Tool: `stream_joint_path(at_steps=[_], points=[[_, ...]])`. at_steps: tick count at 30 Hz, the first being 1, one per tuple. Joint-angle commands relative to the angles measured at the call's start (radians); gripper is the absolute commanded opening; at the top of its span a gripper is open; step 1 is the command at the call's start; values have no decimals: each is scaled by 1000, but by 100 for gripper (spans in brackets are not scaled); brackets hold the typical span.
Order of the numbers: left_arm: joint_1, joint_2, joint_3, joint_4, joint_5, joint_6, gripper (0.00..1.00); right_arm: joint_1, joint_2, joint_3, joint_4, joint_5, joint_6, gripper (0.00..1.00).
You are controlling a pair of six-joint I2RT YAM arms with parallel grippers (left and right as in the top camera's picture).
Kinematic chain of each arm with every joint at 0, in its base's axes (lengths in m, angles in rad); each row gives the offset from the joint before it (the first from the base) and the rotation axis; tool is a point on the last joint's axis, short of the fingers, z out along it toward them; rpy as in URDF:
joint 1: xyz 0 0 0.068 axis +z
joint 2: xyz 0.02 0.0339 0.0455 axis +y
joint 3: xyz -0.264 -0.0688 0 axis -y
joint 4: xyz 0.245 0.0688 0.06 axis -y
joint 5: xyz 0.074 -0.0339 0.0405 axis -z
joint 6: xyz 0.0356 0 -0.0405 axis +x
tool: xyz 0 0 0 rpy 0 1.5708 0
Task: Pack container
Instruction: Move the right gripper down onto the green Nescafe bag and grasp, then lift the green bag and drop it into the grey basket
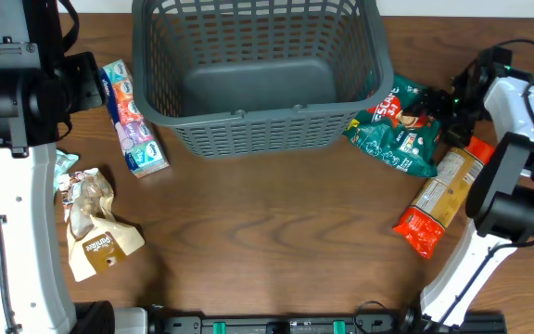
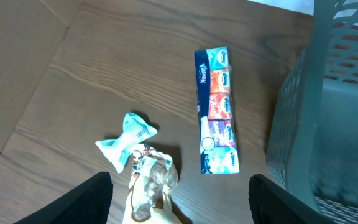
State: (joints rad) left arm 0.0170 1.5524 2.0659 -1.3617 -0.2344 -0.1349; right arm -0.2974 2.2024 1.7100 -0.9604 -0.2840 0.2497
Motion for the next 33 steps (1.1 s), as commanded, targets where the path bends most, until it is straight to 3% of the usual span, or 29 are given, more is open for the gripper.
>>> stream_joint_path(at_steps=[1, 5, 12, 13, 25, 33], points=[[4, 8, 5, -3, 10, -9, 71, 56, 28, 5, 4, -4, -34, 91], [4, 8, 5, -3, 10, -9, 71, 95, 29, 4, 11, -5, -50, 57], [4, 8, 5, -3, 10, -9, 72, 116, 29, 4, 18, -5, -49, 14], [4, 8, 5, -3, 10, -9, 71, 115, 29, 4, 18, -5, -49, 2], [4, 8, 5, -3, 10, -9, 71, 78, 6, 27, 33, 14, -49, 1], [4, 8, 5, -3, 10, -9, 71, 27, -165, 136, 29, 193, -48, 1]])
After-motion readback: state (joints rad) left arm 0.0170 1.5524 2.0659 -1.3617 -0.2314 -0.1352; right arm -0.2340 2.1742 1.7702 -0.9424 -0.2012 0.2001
